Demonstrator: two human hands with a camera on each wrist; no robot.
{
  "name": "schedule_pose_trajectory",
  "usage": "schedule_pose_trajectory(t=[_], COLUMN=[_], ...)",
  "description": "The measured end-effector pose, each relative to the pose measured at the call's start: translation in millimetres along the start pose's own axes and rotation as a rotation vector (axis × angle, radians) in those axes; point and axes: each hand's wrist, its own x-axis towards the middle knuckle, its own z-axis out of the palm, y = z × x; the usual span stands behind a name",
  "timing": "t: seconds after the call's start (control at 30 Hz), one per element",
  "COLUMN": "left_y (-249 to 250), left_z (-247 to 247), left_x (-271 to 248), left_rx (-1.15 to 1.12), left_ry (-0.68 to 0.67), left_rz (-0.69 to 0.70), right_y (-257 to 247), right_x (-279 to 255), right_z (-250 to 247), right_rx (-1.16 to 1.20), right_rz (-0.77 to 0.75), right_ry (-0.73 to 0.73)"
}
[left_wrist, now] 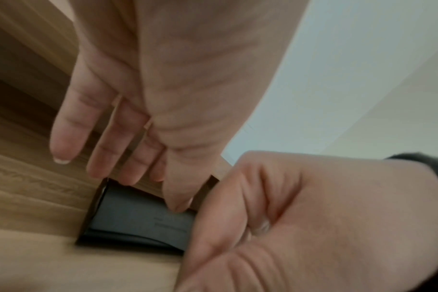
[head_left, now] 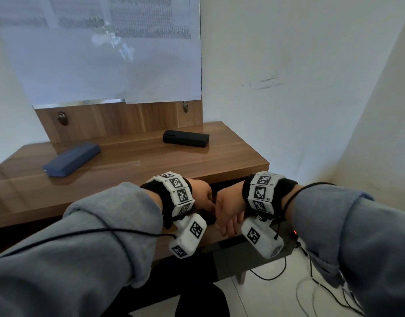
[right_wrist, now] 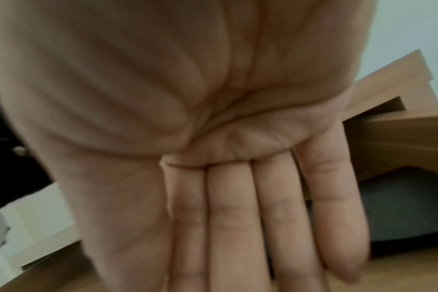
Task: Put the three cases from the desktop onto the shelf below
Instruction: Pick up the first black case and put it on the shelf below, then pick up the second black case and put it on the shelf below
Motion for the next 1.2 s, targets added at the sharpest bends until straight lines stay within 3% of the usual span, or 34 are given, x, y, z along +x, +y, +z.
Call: schedule_pose_trajectory(t=[0.27, 0.5, 0.57, 0.67, 0.8, 0.87, 1.03, 1.2], left_y=[4.5, 1.6, -3.1, -15.4, -41.4, -55.2, -87.8, -117.9], left_z=[1.7, -0.9, -5.4, -17.2, -36.7, -44.8, -60.8, -64.8], left_x=[-33.9, -43.2, -43.0, -40.4, -29.6, -21.4, 4.1, 30.7], left_rx=[0.008, -0.015, -0.083, -0.180, -0.255, -0.256, -0.378, -0.507], left_ry=[0.049, 0.064, 0.088, 0.147, 0.384, 0.500, 0.592, 0.597], left_rz=[-0.029, -0.035, -0.035, -0.067, -0.105, -0.131, -0.179, -0.249], right_y=[-8.4, -16.4, -19.1, -20.4, -18.1, -15.5, -5.7, -1.8], right_x=[-16.5, -24.0, -26.9, -21.5, 6.1, 23.6, 67.2, 104.4], right_z=[15.2, 17.2, 3.9, -25.2, -67.2, -85.4, -125.1, -161.2], right_rx=[-0.032, -0.116, -0.082, 0.054, 0.050, 0.053, 0.251, 0.171], right_rz=[0.032, 0.053, 0.003, -0.109, -0.142, -0.101, -0.031, 0.074], right_ry=[0.065, -0.067, 0.006, 0.281, 0.713, 0.825, 0.887, 0.845])
